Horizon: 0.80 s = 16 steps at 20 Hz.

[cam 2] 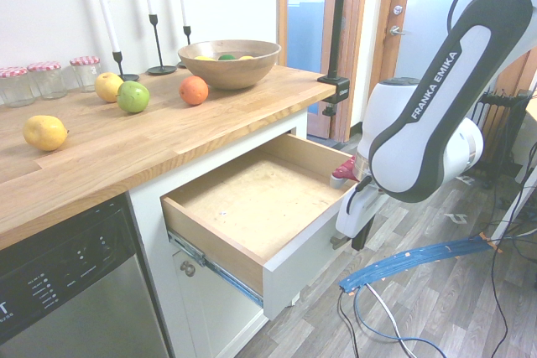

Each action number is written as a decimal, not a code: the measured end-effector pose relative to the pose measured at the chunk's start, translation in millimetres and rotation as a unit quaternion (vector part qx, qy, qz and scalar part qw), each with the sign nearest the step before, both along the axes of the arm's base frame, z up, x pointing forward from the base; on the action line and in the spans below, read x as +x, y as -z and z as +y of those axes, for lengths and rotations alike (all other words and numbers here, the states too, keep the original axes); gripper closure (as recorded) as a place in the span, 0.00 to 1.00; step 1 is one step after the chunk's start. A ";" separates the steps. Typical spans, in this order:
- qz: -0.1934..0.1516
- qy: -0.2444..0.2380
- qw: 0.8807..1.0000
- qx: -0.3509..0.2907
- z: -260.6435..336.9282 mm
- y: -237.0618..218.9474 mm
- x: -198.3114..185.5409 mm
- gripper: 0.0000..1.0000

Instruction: Close the drawer

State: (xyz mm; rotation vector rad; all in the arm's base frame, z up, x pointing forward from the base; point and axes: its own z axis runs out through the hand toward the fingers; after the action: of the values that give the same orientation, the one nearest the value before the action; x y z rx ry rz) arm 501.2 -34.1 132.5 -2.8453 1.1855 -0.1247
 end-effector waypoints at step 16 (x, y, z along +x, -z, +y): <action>-0.036 -0.002 0.999 0.006 -0.4 -9.1 113.9 1.00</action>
State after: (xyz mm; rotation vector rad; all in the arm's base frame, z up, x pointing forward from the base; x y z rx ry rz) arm 615.2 -34.5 141.6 -2.8072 1.1621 -0.2179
